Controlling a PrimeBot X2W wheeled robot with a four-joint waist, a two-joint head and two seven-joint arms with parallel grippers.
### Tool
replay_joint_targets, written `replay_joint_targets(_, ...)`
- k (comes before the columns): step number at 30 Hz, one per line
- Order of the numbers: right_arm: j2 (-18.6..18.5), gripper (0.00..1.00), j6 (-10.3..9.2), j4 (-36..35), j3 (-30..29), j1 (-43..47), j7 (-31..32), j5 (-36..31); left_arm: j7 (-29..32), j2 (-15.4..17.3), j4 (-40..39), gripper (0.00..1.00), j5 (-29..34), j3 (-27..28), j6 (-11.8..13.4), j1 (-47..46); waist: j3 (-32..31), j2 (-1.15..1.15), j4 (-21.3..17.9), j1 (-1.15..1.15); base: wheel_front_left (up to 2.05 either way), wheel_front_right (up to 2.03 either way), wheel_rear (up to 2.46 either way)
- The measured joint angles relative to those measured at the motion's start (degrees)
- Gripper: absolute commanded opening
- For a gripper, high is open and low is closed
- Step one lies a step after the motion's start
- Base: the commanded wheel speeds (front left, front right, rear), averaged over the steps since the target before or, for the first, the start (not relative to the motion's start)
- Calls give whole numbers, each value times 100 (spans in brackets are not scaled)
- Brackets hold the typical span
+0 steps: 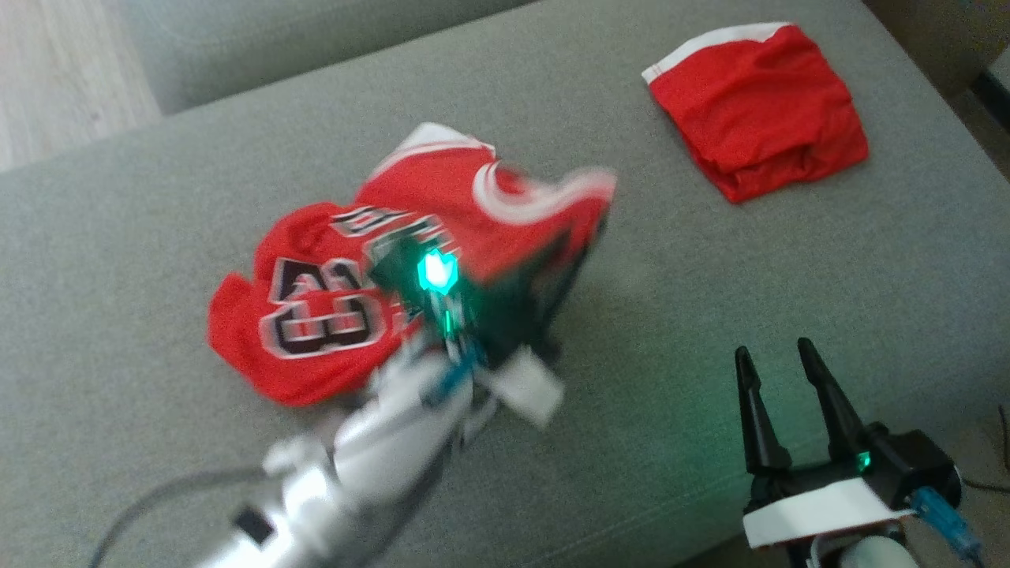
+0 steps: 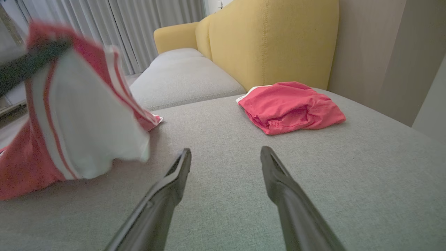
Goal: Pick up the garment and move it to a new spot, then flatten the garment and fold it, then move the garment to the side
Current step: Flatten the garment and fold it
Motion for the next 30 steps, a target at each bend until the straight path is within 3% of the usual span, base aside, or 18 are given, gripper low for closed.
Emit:
replay_joint_targets(8,-2,100,0,60,60,148,0,10,-8,-15,-204,0,93,1219,90,-2391,-456,0,124,-1,0,0,0)
replay_joint_targets(12,-2,100,0,47,-78,263,0,-36,-25,38,42,0,-145,1919,258,-2769,-560,0,420,-1,0,0,0)
replay_joint_targets(16,-2,100,0,-4,-213,302,0,-47,-24,170,388,0,-548,2337,360,-1967,-603,0,829,0,0,0,0)
replay_joint_targets(22,-2,100,0,-31,-257,363,0,-103,2,266,835,0,-1093,2780,457,684,-515,0,1475,1,0,0,0)
replay_joint_targets(23,-2,100,0,-31,-256,355,0,-108,2,279,894,63,-1125,2883,463,1079,-486,0,1564,1,0,0,0)
replay_joint_targets(24,-2,100,0,-31,-256,344,0,-132,2,298,942,100,-1124,2992,526,1436,-454,0,1647,0,0,0,0)
replay_joint_targets(30,-1,100,0,-36,-353,338,0,-198,2,307,679,100,-920,3467,658,2412,-352,0,1966,1,0,0,0)
